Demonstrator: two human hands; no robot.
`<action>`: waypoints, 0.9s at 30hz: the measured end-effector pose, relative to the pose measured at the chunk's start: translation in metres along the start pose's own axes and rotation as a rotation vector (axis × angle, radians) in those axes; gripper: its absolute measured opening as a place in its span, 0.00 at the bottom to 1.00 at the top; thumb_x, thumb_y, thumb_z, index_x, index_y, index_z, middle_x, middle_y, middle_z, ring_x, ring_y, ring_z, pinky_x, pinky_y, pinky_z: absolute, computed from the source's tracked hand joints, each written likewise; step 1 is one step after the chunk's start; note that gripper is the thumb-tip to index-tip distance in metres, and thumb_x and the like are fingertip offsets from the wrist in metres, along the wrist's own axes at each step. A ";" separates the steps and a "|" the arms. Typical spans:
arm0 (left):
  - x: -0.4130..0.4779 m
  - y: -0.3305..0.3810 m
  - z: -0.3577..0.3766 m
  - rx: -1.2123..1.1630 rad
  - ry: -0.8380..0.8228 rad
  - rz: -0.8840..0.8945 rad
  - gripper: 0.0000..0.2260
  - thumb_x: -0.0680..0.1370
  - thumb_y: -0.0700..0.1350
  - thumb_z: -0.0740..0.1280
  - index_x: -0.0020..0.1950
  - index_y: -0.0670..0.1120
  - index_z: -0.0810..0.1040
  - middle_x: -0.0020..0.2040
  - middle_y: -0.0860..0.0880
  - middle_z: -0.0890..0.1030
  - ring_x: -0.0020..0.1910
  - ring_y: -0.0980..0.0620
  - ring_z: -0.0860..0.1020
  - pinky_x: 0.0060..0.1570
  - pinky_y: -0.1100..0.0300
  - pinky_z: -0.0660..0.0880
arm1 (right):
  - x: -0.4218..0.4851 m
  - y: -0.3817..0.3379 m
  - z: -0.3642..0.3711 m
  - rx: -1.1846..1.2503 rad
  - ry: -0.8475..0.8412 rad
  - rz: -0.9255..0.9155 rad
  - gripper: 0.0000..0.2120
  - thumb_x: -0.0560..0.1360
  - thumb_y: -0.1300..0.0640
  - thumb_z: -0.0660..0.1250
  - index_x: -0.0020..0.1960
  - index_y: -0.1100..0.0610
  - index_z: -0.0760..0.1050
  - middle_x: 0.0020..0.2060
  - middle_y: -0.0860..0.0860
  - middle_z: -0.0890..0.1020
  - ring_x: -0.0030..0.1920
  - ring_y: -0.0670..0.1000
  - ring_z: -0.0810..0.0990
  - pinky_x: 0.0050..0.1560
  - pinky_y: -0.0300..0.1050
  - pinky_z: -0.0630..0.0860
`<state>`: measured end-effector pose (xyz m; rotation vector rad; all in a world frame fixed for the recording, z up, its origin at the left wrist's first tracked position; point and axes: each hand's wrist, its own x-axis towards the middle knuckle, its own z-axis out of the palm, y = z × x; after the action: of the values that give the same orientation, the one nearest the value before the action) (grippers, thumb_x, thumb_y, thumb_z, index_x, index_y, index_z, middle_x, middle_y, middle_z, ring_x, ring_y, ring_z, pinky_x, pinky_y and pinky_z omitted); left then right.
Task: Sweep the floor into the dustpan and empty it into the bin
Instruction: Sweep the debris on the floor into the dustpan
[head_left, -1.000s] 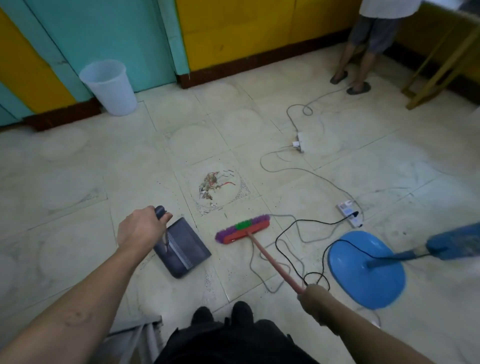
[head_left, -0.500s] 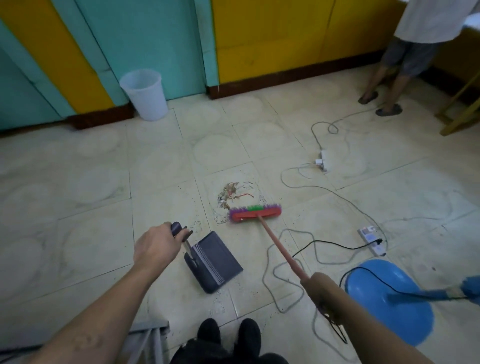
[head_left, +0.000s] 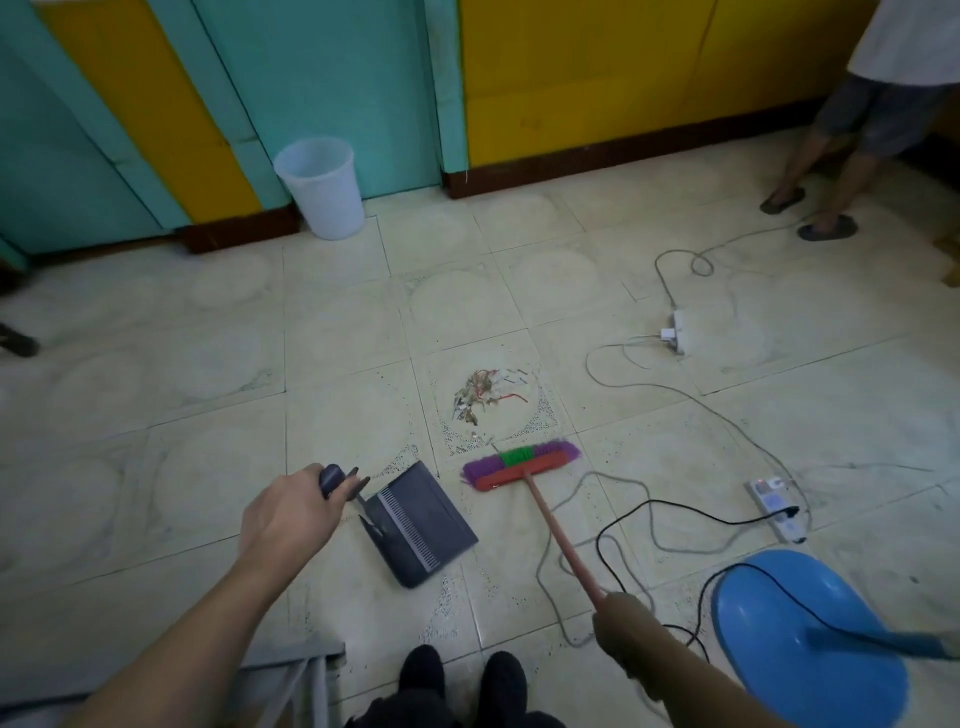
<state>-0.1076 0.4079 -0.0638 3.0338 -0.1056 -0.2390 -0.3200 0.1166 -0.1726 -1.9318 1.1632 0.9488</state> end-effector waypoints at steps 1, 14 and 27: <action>0.000 -0.002 0.001 0.013 0.007 -0.009 0.21 0.76 0.66 0.57 0.45 0.51 0.77 0.36 0.48 0.79 0.38 0.46 0.77 0.35 0.57 0.72 | 0.010 -0.009 -0.005 0.020 -0.002 -0.013 0.15 0.79 0.57 0.59 0.64 0.63 0.70 0.50 0.55 0.78 0.43 0.49 0.82 0.39 0.40 0.82; 0.014 -0.013 -0.005 0.078 0.007 -0.056 0.19 0.76 0.65 0.59 0.42 0.51 0.75 0.36 0.48 0.78 0.35 0.47 0.72 0.35 0.57 0.70 | 0.034 -0.088 -0.063 0.093 0.012 -0.126 0.15 0.80 0.55 0.58 0.58 0.67 0.71 0.36 0.57 0.77 0.26 0.51 0.72 0.24 0.41 0.70; 0.049 -0.010 -0.015 -0.047 0.017 -0.091 0.19 0.77 0.64 0.59 0.45 0.49 0.77 0.41 0.46 0.81 0.38 0.46 0.73 0.38 0.57 0.71 | 0.006 -0.028 -0.111 0.206 -0.027 -0.012 0.16 0.79 0.58 0.63 0.35 0.65 0.70 0.16 0.53 0.70 0.15 0.49 0.64 0.21 0.35 0.62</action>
<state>-0.0560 0.4159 -0.0578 2.9969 0.0395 -0.2191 -0.2657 0.0322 -0.1167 -1.7549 1.1838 0.8122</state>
